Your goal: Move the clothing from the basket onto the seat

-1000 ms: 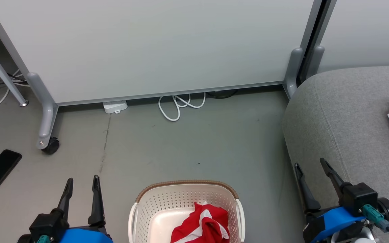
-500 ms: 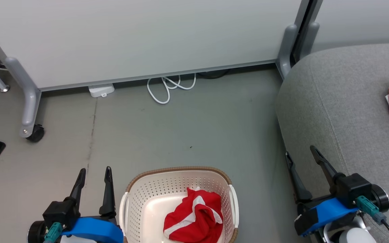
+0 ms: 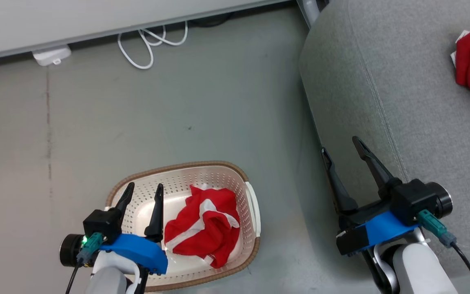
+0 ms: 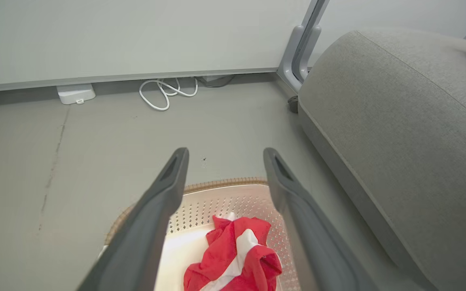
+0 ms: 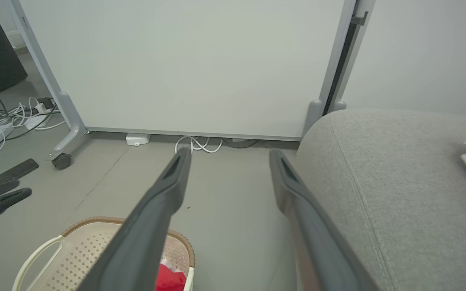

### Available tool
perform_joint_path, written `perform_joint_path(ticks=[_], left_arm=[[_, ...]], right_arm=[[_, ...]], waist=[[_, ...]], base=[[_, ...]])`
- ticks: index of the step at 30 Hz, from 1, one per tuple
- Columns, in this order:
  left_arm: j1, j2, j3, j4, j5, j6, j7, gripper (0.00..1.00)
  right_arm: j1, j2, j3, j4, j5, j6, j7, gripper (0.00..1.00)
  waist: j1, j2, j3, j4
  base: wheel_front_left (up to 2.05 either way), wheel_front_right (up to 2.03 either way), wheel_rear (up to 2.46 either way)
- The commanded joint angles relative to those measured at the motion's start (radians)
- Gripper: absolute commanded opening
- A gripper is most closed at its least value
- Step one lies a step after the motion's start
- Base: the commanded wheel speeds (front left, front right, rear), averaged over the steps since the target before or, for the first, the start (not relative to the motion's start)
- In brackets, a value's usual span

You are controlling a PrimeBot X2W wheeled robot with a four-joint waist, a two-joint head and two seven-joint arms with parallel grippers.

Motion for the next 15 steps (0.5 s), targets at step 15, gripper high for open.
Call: perform_joint_path(ticks=[15], left_arm=[[-0.295,0.072,-0.223,0.344,-0.077,-0.001,0.009,1.00]], right_arm=[[-0.108,0.001,0.055,-0.024,0.045,0.000,-0.062,1.00]], waist=[[-0.0002,0.0000,0.315,-0.187]], base=[[0.00,0.00,0.00]])
